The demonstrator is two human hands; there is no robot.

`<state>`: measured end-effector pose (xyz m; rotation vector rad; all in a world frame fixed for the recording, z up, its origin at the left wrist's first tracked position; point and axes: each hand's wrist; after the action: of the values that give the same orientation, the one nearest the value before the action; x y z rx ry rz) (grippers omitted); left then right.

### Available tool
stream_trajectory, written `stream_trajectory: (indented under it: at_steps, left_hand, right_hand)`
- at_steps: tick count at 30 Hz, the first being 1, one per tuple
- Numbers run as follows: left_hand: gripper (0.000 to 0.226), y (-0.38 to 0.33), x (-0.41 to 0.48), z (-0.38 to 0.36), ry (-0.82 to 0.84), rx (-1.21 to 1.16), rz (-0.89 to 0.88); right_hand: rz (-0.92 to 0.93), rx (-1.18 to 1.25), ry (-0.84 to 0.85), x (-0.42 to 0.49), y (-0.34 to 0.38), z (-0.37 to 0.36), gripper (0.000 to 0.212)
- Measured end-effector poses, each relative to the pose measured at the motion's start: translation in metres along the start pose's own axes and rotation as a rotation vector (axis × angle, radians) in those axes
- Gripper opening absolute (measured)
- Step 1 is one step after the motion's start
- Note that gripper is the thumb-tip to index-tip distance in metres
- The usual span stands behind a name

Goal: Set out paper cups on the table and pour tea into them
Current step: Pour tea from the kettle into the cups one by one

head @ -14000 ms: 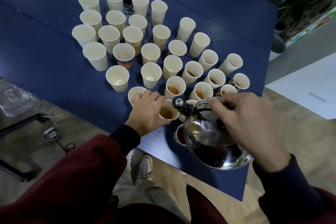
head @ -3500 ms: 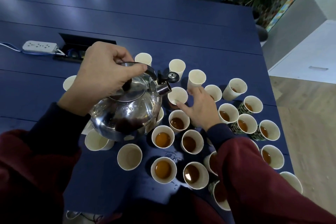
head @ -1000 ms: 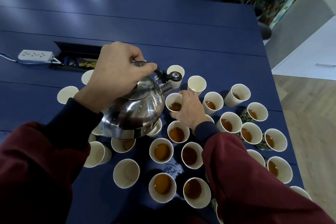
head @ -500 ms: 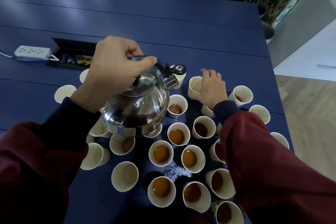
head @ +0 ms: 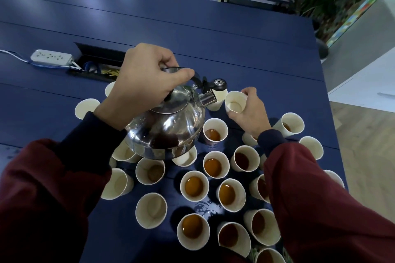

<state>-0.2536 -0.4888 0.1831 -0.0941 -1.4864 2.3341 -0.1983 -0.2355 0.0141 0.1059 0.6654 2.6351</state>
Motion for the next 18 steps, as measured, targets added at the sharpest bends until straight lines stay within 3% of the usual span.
stream_trajectory:
  at_steps: [4, 10, 18]
  left_hand:
    - [0.032, -0.006, 0.000, 0.007, 0.023, 0.017, -0.012]
    - [0.030, -0.014, -0.003, 0.020, 0.090, 0.076, -0.088]
    - [0.030, -0.017, 0.001, 0.034, 0.134, 0.159, -0.189]
  right_hand:
    - [0.104, 0.201, -0.056, -0.026, 0.028, 0.003, 0.058]
    - [0.244, 0.150, -0.135, -0.057, 0.055, 0.001, 0.064]
    - [0.171, 0.152, -0.102, -0.070, 0.084, 0.006, 0.066]
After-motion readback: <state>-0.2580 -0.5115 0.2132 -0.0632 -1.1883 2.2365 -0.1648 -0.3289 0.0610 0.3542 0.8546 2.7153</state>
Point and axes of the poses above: each hand's wrist, its own x-axis towards the middle knuckle, its own z-axis out of the back of the hand, y = z × x, and after that the axes turned 14 degrees about -x, right-handed
